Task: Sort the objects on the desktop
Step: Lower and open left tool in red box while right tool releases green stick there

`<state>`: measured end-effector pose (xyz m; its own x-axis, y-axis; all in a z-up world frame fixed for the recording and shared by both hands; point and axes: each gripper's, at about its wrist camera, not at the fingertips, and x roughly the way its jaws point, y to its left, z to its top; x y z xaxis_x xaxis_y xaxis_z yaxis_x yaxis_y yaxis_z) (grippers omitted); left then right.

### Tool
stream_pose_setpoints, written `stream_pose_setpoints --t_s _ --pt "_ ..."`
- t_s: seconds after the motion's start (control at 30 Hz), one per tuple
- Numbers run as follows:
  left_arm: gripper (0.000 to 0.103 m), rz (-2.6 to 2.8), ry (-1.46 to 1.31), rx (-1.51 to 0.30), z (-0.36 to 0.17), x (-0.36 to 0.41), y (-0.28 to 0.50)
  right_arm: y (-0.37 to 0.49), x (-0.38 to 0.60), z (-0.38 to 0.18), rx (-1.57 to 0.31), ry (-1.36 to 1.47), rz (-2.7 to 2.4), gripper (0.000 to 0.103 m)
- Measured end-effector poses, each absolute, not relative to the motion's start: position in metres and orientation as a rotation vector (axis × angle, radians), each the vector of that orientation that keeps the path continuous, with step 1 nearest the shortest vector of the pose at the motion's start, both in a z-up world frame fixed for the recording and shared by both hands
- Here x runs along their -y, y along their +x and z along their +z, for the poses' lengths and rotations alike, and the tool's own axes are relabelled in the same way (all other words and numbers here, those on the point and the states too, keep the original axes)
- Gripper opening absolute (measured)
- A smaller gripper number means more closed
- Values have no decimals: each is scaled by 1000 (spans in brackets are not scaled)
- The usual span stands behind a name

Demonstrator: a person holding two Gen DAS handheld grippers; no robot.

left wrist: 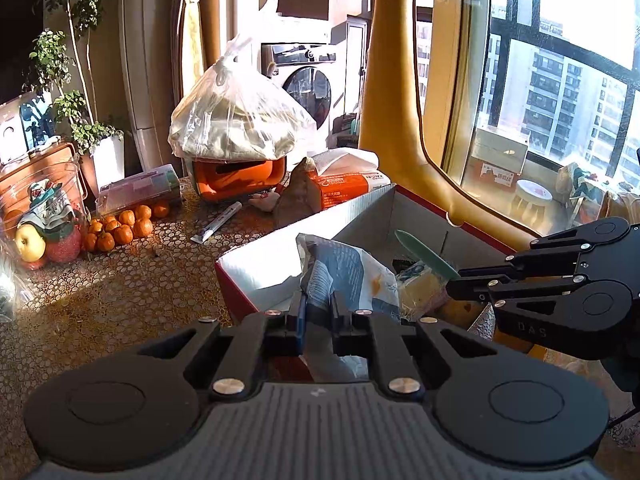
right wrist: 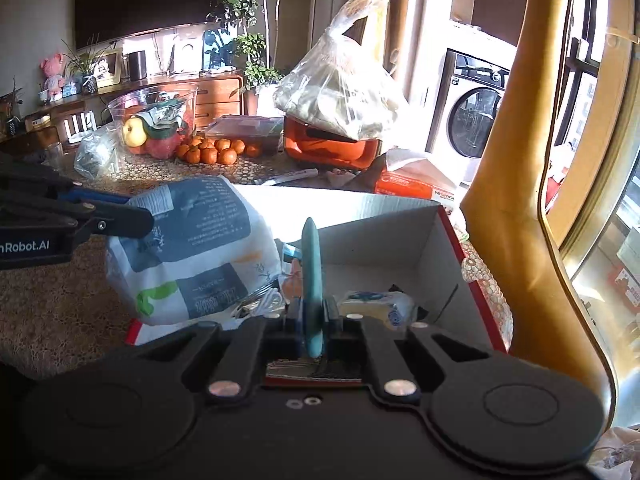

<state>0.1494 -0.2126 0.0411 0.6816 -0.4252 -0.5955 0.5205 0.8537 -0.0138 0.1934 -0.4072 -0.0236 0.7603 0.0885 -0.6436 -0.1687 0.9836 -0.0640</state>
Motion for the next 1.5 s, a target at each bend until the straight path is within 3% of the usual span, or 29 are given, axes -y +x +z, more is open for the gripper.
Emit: stream_pose_setpoints --t_s 0.67,1.27,1.5 --pt "11 -483 116 -810 6 264 228 276 448 -52 -826 -56 95 8" --pt "11 -483 248 -863 -21 290 245 298 456 -79 -914 -40 68 8" --pt "12 -491 211 -912 -27 288 257 294 462 -79 -923 -27 78 19"
